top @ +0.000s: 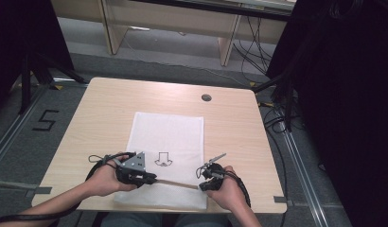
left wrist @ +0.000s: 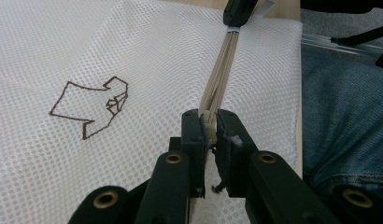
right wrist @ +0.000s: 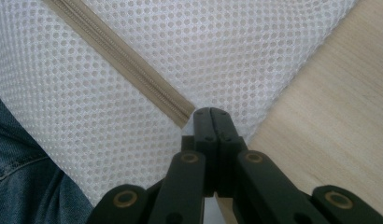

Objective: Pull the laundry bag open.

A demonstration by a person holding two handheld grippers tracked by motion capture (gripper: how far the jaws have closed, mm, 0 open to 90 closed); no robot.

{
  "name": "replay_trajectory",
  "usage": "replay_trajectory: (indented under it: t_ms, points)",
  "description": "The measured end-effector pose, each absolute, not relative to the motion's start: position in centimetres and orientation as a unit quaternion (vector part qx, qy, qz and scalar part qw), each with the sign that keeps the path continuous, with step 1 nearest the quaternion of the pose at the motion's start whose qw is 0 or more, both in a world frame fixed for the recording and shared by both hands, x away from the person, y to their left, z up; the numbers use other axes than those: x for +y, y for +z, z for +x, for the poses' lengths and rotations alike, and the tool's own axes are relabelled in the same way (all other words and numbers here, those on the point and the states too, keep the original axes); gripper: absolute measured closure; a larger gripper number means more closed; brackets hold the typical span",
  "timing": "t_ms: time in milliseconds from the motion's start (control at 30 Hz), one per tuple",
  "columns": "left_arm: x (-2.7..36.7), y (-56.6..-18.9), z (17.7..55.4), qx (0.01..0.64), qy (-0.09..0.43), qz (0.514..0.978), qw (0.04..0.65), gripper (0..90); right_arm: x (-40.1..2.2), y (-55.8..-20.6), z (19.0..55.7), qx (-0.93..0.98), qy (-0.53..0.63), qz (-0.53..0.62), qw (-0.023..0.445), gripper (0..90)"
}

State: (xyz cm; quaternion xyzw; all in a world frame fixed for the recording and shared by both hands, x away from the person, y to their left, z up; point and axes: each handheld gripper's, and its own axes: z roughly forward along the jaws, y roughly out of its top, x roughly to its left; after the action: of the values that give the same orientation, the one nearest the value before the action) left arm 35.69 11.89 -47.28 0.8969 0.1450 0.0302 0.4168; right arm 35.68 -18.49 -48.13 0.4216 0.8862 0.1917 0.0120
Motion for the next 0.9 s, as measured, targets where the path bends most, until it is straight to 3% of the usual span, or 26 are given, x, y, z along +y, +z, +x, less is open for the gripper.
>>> replay_trajectory:
  t_ms: [900]
  points:
    - [12.92,-47.42,35.72,0.154,0.033,0.895,0.418,81.8,-18.53,-48.08,35.64,0.884,0.19,0.427,0.008,90.0]
